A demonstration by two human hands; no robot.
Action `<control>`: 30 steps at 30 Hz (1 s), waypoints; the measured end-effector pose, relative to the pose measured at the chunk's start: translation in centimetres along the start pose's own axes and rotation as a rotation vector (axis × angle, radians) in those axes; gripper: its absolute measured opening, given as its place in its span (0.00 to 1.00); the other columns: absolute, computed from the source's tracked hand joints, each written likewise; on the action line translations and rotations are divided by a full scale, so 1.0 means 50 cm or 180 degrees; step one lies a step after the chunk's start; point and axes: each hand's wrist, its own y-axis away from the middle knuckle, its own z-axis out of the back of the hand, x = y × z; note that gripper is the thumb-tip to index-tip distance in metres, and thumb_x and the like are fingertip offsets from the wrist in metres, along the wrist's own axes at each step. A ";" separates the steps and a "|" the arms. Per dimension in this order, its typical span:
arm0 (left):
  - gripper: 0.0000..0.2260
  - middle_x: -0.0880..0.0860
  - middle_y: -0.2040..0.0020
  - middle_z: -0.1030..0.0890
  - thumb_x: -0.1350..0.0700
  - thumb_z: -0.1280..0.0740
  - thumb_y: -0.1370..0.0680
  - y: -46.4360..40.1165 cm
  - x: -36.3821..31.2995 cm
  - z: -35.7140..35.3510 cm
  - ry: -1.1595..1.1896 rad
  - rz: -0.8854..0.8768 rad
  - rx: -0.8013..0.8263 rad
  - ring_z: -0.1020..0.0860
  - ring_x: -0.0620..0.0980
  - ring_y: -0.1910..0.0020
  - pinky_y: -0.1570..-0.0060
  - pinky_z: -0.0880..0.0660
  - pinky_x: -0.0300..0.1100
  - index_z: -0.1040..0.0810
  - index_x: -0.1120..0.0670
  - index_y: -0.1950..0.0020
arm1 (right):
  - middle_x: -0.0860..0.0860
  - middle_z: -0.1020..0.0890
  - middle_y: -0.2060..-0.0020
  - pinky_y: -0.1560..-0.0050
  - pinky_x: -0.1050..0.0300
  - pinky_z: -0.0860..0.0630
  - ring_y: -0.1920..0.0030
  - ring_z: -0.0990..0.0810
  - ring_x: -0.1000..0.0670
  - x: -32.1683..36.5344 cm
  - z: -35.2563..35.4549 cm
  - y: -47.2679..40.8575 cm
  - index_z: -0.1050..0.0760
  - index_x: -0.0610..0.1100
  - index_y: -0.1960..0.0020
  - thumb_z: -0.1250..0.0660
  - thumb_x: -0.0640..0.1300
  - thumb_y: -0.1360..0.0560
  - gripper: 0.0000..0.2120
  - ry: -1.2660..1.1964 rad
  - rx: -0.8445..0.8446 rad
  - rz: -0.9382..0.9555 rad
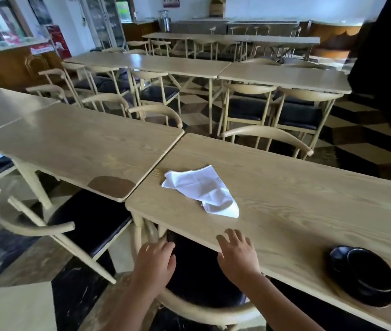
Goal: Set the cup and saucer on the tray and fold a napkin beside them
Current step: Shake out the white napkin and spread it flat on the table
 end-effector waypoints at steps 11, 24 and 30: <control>0.12 0.50 0.49 0.22 0.57 0.37 0.26 -0.224 0.084 -0.092 -0.0183 -0.0092 0.0892 0.23 0.52 0.49 0.42 0.32 0.49 0.26 0.54 0.44 | 0.40 0.20 0.47 0.61 0.51 0.21 0.45 0.23 0.41 -0.041 -0.160 -0.209 0.22 0.45 0.50 0.23 0.41 0.54 0.31 -0.0192 0.0241 -0.0310; 0.25 0.50 0.26 0.37 0.54 0.39 0.23 -0.438 0.046 -0.210 0.0396 -0.0664 0.1664 0.40 0.48 0.27 0.29 0.45 0.48 0.41 0.51 0.27 | 0.49 0.21 0.68 0.47 0.49 0.34 0.62 0.20 0.44 -0.110 -0.252 -0.342 0.21 0.46 0.64 0.43 0.36 0.40 0.14 0.0067 -0.0032 -0.0078; 0.27 0.53 0.24 0.45 0.57 0.40 0.23 -0.493 0.042 -0.255 0.0321 -0.1338 0.1774 0.46 0.50 0.25 0.31 0.41 0.47 0.44 0.54 0.26 | 0.51 0.22 0.69 0.52 0.49 0.36 0.63 0.21 0.46 -0.112 -0.247 -0.345 0.23 0.48 0.63 0.48 0.39 0.39 0.15 0.0354 -0.0128 -0.0347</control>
